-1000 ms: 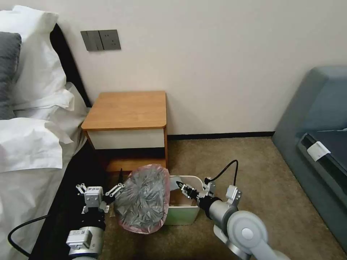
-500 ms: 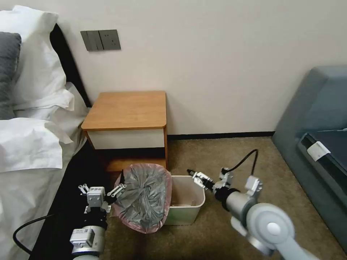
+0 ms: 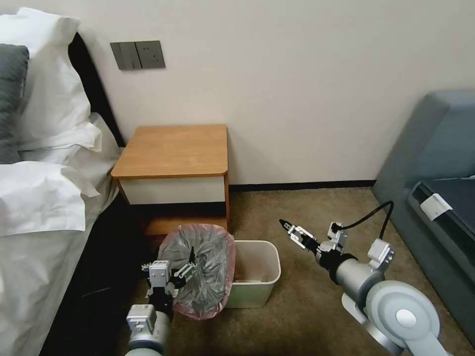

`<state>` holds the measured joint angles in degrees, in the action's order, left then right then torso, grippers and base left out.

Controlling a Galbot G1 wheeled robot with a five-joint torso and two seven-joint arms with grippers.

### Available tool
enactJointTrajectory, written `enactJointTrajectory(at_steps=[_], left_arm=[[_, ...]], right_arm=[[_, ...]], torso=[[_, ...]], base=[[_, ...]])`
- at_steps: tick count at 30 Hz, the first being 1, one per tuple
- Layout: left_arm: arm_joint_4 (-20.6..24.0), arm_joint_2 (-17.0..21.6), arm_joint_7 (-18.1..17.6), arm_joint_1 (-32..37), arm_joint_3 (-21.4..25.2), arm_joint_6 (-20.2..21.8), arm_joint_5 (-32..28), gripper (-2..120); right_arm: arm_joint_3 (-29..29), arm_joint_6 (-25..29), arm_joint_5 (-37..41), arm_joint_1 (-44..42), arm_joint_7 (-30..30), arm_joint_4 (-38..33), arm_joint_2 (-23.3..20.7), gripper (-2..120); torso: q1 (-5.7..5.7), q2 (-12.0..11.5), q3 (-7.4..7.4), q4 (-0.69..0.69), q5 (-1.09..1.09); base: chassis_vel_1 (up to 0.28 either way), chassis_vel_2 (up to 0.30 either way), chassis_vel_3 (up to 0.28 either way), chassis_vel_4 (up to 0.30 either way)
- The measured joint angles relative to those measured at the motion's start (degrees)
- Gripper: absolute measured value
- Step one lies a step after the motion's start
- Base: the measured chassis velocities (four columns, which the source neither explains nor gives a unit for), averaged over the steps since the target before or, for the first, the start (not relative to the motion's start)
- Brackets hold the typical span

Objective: Pick up the garbage bag from the table and place it over the trash can.

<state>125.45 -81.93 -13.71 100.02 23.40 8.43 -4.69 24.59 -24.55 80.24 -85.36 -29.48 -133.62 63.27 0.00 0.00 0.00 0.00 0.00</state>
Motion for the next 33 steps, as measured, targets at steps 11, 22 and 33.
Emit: enactJointTrajectory(at_steps=[11,22,33], left_arm=[[-0.8,0.4,-3.6,-1.3,-1.1,4.3,-3.3,62],[-3.9,0.5,-4.1,-4.0,-2.2,5.2,-4.3,64],[-5.2,0.7,-4.4,-6.1,-4.6,5.9,-4.2,64]], right_arm=[[0.8,0.2,-1.5,-2.6,-0.2,-1.1,1.2,100],[0.5,1.5,-3.8,-4.2,-0.1,-1.0,2.1,100],[1.3,2.1,-4.6,-5.8,0.1,-1.2,2.6,100]], torso=[[0.00,0.0,0.00,0.00,0.00],[0.00,0.0,0.00,0.00,0.00],[0.00,0.0,0.00,0.00,0.00]], base=[[0.000,0.000,0.000,0.000],[0.000,0.000,0.000,0.000],[0.000,0.000,0.000,0.000]])
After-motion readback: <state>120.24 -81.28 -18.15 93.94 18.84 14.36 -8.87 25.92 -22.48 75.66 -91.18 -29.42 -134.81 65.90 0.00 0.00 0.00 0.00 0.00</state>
